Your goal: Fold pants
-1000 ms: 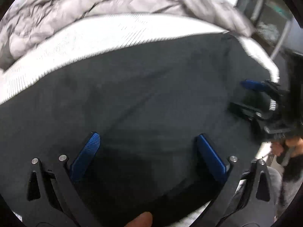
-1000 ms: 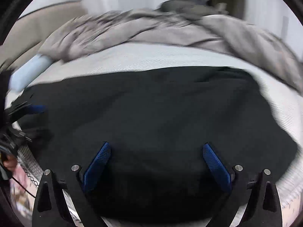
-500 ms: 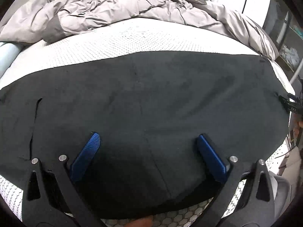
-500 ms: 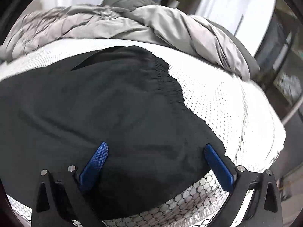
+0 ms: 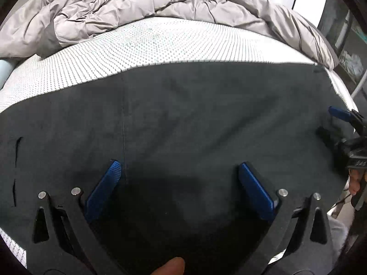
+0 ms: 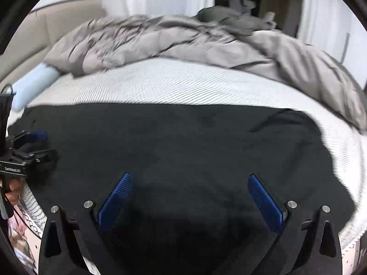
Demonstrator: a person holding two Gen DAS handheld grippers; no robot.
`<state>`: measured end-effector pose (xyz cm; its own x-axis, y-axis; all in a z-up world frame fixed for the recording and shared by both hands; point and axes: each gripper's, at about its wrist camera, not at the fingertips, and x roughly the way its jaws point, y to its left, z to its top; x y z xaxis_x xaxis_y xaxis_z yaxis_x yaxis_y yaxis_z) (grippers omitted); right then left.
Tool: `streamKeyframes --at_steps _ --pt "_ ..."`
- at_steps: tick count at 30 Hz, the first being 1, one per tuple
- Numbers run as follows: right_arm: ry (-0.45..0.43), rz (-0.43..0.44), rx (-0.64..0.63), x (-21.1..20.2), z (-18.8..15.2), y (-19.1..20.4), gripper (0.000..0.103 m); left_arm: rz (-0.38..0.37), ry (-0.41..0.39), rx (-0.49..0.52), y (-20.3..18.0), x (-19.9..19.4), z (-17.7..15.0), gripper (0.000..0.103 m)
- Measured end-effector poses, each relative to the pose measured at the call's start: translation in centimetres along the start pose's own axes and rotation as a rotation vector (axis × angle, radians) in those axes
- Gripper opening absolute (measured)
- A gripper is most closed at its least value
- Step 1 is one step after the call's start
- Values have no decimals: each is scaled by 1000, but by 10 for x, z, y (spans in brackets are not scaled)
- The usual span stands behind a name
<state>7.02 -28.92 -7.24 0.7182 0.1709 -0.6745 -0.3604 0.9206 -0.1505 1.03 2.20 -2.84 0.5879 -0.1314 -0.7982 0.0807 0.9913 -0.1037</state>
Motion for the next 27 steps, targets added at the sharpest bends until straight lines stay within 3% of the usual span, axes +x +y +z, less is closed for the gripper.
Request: streamKeyframes --at_steps 2,5,8,12,15,17,19,23,27 --pt "37 -21 -27 19 -3 3 102 3 -15 40 -2 -3 -4 102" --pt "5 -41 -3 16 -15 -27 102 8 -16 38 3 -6 -7 102" --pt "1 -305 70 15 -17 -86 102 -4 -22 10 15 -7 -9 102" --pt "36 -496 210 14 -21 -159 103 12 -21 16 19 -6 -13 102" --pt "45 -431 331 5 -22 -181 103 22 -15 11 18 -5 -11 102" --pt "23 -435 330 -11 -26 -170 103 25 -11 -2 15 -9 -8 102" --pt "-12 -371 301 -21 -21 -147 103 2 -27 -13 10 -20 -3 102" --pt "-42 -170 175 -25 0 -83 103 -49 -77 3 -13 -37 17 102" --pt "14 66 45 4 22 -26 103 -115 -13 80 -57 -6 42 102"
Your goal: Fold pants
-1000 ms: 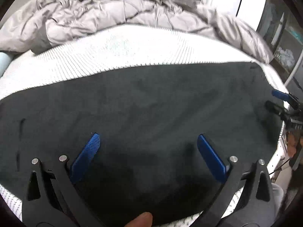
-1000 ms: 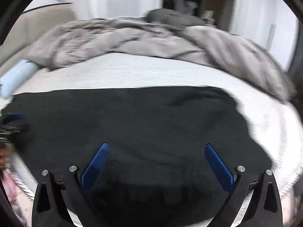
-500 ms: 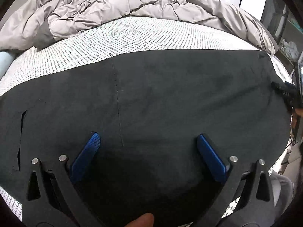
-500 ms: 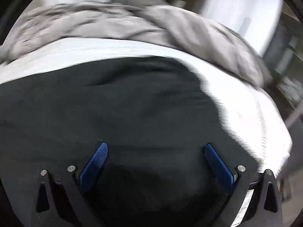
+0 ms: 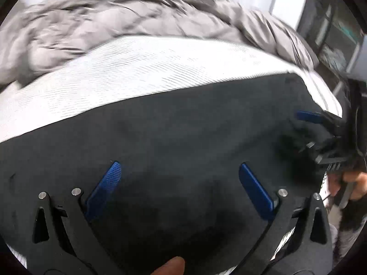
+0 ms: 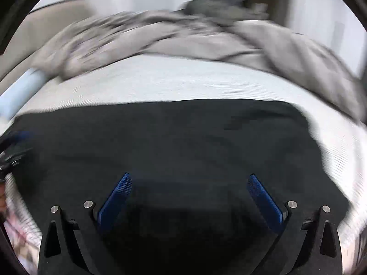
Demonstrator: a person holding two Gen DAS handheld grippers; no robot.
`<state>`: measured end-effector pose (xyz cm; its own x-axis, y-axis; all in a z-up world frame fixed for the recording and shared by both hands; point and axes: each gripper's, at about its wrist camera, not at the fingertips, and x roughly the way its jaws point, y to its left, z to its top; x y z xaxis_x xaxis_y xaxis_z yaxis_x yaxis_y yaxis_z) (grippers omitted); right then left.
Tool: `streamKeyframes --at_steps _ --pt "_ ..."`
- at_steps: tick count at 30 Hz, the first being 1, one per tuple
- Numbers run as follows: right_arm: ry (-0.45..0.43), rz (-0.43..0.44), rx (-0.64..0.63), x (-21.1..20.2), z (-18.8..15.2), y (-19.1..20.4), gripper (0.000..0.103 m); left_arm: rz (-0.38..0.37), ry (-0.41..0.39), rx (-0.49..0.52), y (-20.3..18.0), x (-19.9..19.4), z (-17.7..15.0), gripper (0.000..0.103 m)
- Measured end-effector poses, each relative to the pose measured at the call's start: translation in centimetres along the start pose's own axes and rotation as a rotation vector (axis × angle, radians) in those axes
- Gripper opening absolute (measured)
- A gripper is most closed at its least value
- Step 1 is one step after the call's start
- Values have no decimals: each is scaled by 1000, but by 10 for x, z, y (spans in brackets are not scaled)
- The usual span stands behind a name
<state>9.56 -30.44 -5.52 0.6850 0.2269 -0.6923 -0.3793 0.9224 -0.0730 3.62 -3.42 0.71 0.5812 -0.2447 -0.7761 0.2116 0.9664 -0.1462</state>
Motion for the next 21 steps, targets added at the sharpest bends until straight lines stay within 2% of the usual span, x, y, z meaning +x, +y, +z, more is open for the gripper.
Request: streamKeyframes --at_steps 2,3,6,9,10,12,13,15,17,19,21 --pt "49 24 17 22 3 3 103 -7 104 16 -6 35 4 102" --pt "84 -22 22 38 4 -4 103 33 138 11 -4 47 3 102" --pt "53 -116 20 41 1 -33 102 31 85 13 9 32 -6 102" --pt "29 -382 89 18 -18 -84 102 130 46 -36 46 7 -23 102" --pt "12 -371 138 10 -26 -106 102 160 42 -62 60 0 -29 102" --pt "16 -435 192 3 -34 -134 102 215 30 -116 83 -13 -37 102" --pt "17 -464 219 -1 -38 -144 102 219 25 -145 92 -18 -40 102" --pt "8 -443 259 -8 -39 -150 102 219 20 -169 94 -24 -39 102" --pt "0 -455 245 -15 -35 -143 102 222 16 -156 81 -28 -34 102" --pt "-33 -395 179 -26 -32 -121 103 138 -16 -107 56 -34 -23 102" --pt "-67 -360 87 -35 -23 -95 103 90 -35 -52 34 -31 -5 102"
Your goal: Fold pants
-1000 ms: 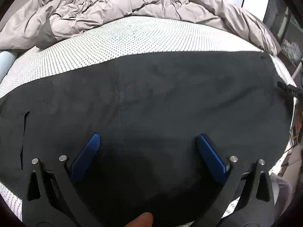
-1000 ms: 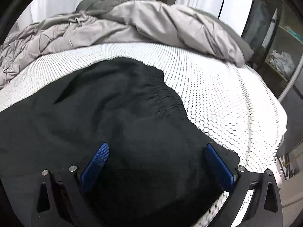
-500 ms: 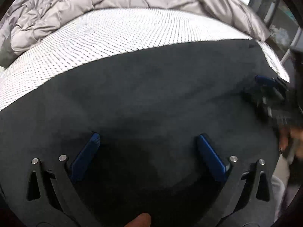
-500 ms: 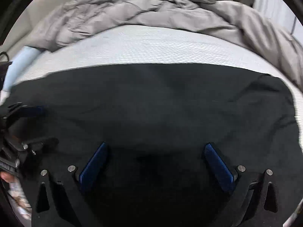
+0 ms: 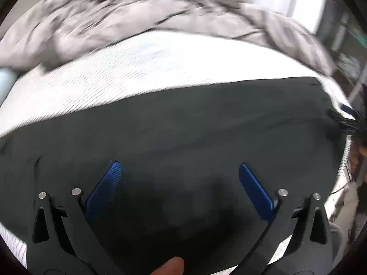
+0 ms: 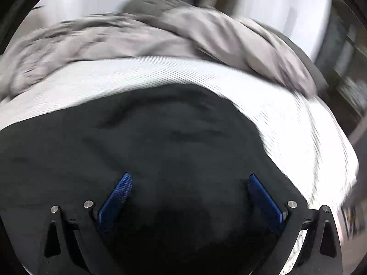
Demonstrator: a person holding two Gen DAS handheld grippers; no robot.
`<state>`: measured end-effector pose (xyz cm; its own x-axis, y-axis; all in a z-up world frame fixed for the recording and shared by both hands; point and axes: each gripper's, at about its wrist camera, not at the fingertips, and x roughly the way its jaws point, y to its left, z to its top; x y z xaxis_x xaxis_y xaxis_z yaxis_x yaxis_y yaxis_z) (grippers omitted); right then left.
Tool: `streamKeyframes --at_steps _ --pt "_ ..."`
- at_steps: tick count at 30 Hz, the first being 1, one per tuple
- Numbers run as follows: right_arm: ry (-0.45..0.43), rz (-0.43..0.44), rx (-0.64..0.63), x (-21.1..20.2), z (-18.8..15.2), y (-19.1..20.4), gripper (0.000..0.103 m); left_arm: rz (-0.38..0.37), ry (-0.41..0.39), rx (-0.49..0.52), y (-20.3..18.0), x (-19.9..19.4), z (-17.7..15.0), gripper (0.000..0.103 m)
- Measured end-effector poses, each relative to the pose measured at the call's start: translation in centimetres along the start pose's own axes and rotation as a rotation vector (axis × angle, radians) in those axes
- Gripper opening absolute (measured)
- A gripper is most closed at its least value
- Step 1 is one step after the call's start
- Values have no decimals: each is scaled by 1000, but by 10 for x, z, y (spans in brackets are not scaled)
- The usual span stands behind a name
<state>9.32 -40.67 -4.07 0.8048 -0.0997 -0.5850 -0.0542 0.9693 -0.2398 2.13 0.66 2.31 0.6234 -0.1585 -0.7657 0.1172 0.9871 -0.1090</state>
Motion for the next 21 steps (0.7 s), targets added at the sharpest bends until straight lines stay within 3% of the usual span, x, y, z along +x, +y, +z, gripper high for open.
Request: streamKeyframes --at_steps 3,6,8,10,12,14,16,18,19,21 --pt "25 131 -102 -6 21 45 103 -23 13 78 -39 20 26 102" --pt "84 258 -142 18 39 83 103 -45 100 121 -64 60 42 102" --pt "157 282 -146 43 45 107 103 -17 165 134 -65 87 41 102" --pt "195 268 -203 62 38 125 103 -26 157 117 -54 91 36 102" --pt "139 278 -283 62 34 124 103 -7 142 96 -37 79 28 102" --pt "102 228 -303 56 28 104 103 37 128 79 -12 67 18 102" --pt "74 30 -297 59 26 67 103 74 115 46 18 55 7 102" --pt "102 -143 -212 71 24 20 103 112 99 6 41 46 -2 102" --pt "125 -177 -137 76 23 -4 103 121 95 -14 50 43 -5 102" --pt "167 -105 54 80 21 -43 103 125 100 -39 59 38 -6 102"
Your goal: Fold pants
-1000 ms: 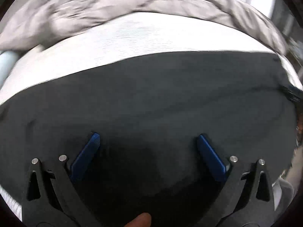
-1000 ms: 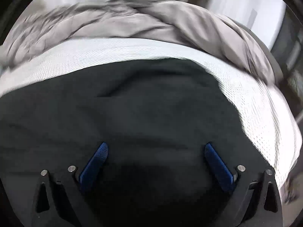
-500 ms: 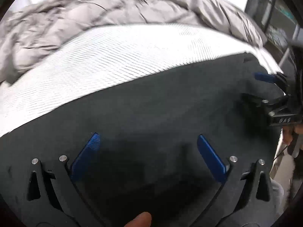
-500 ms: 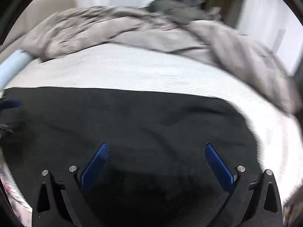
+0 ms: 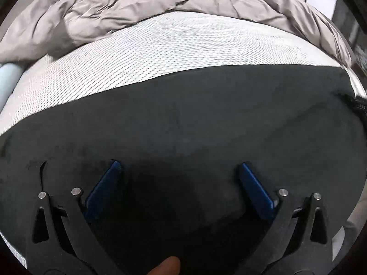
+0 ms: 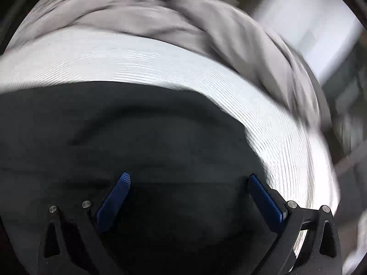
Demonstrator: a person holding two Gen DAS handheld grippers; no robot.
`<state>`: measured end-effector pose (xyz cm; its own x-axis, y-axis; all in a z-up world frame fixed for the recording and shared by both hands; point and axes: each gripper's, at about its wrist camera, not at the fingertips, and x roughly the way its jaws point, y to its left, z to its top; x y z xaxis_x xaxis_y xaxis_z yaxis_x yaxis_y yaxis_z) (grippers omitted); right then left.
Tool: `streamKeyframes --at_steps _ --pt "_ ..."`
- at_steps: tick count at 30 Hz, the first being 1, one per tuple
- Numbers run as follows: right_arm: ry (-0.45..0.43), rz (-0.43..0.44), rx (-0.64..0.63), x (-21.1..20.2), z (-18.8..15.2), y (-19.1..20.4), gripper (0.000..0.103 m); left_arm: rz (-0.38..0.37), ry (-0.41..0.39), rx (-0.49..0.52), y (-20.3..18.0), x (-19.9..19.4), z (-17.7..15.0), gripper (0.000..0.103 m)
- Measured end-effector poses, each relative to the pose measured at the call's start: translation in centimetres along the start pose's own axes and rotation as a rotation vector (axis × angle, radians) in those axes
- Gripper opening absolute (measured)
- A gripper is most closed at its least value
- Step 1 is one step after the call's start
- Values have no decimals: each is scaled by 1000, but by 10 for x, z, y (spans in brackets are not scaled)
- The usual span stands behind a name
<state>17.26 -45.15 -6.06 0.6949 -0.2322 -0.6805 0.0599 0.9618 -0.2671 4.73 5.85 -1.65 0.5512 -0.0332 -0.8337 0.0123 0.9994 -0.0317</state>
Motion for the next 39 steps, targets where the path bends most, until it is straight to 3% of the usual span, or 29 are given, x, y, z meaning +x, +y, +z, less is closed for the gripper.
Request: streamKeyframes --at_steps 1,3,5,7,10,14,18,19,22,23,24,25,27,30,33,36,37,39 --pt "1 24 42 -2 -1 -7 103 17 0 1 -3 -3 1 102" --pt "-38 -21 17 -15 2 0 103 20 -19 11 -12 -13 4 102" --pt "-109 -18 -42 -38 2 27 103 -73 -44 19 -33 -23 15 102" --pt "-150 72 -97 -57 6 56 103 -122 -47 42 -52 -22 30 102" --pt "-152 226 -222 -71 18 111 103 -119 -55 93 -85 -6 52 102" --pt "-79 380 -345 -51 19 171 103 -137 66 123 -120 47 68 102" --pt "-26 328 -315 -18 25 166 103 -112 5 148 -127 54 59 103" --pt "-32 255 -289 -16 29 156 103 -112 2 150 -128 54 58 103" --pt "-42 -80 -211 7 40 103 102 -121 -6 148 -128 55 58 103" --pt "-13 -110 -160 17 42 80 102 -120 -9 150 -129 57 60 103" --pt "24 -24 -77 25 41 56 102 -117 -13 152 -126 59 59 103" --pt "57 2 -1 32 40 39 102 -116 -17 152 -122 58 54 103" --pt "65 -38 78 29 34 21 103 -118 -17 150 -122 58 53 103" --pt "-17 -64 59 -8 17 28 103 -119 -12 143 -120 55 49 103" --pt "-90 107 60 -53 -5 48 103 -88 2 130 -116 37 46 102" --pt "-125 273 -54 -77 -28 90 103 -180 -68 149 -112 -7 19 102" --pt "-139 309 -120 -83 -38 106 103 -170 -85 176 -109 -17 6 102" --pt "-132 364 -271 -90 -62 141 103 -67 -87 219 -97 -25 -16 102"
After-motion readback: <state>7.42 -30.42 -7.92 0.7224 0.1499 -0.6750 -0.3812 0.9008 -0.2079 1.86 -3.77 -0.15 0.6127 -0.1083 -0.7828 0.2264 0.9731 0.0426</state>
